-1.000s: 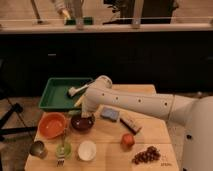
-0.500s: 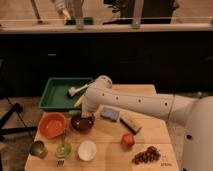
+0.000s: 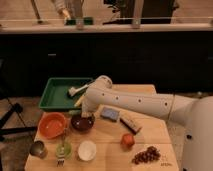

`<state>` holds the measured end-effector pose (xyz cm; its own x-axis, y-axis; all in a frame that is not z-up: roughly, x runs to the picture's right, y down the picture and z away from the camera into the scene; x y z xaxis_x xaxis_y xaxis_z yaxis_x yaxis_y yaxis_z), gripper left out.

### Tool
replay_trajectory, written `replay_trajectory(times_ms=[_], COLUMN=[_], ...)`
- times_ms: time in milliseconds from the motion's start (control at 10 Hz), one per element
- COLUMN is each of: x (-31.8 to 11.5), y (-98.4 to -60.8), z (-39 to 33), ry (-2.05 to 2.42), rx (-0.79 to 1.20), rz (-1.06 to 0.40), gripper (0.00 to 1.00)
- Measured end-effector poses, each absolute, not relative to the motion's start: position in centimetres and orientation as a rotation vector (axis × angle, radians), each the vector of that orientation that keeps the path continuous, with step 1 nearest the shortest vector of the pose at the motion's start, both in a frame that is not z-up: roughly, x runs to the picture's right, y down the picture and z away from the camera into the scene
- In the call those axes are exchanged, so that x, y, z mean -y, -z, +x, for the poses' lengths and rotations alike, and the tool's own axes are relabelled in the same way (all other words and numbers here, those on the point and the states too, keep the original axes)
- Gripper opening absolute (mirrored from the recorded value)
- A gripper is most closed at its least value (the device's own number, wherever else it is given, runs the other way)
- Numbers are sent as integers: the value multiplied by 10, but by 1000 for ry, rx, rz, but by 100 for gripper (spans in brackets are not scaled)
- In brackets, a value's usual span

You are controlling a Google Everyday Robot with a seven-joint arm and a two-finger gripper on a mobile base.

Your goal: Place pepper in purple bowl

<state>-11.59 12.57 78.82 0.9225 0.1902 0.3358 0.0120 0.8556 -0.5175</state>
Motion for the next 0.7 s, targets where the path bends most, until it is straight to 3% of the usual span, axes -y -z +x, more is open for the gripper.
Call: replay_trajectory(times_ms=[200, 700], x=[-126, -126], y=[-788, -788], z=[-116, -116], ry=[-96, -96], rx=[389, 390], rz=[-539, -539], gripper=[78, 80])
